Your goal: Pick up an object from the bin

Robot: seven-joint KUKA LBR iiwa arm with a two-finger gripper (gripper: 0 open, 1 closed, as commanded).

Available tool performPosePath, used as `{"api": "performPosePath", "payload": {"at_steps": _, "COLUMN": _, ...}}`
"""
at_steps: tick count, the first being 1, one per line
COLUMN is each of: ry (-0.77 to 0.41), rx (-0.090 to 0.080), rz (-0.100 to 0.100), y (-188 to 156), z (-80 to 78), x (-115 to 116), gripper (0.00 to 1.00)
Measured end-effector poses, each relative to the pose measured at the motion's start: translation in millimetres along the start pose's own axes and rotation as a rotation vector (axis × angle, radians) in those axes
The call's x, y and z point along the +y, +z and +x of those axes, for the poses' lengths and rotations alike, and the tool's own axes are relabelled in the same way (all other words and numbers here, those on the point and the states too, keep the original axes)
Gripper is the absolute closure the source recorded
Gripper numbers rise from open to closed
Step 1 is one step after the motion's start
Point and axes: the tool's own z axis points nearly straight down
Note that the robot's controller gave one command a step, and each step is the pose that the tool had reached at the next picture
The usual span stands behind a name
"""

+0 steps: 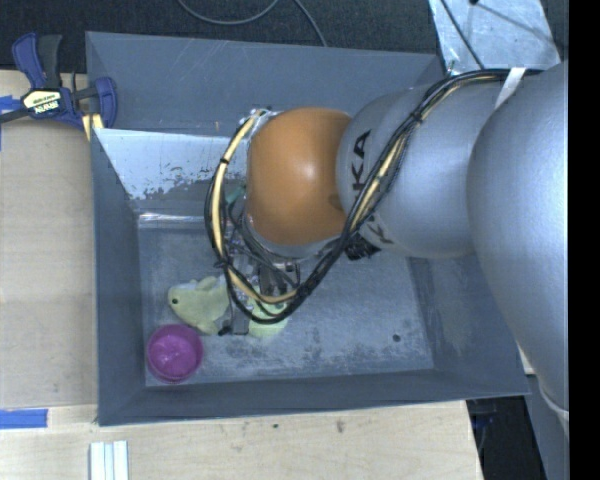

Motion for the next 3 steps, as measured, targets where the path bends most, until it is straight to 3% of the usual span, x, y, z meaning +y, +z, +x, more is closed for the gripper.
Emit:
{"api": "performPosePath", "payload": {"at_steps": 1, "ry": -0.041, "rx": 0.001, "rz": 0.001, "y": 20, "z": -24.5, "x": -75, "gripper": 0.00}}
{"api": "performPosePath", "payload": {"at_steps": 2, "ry": -0.017, "rx": -0.002, "rz": 0.001, "y": 16, "z": -39.4, "x": -36, "gripper": 0.00}}
{"api": "performPosePath", "payload": {"at_steps": 3, "ry": 0.014, "rx": 0.001, "rz": -0.002, "y": 15, "z": -25.2, "x": -32, "gripper": 0.00}}
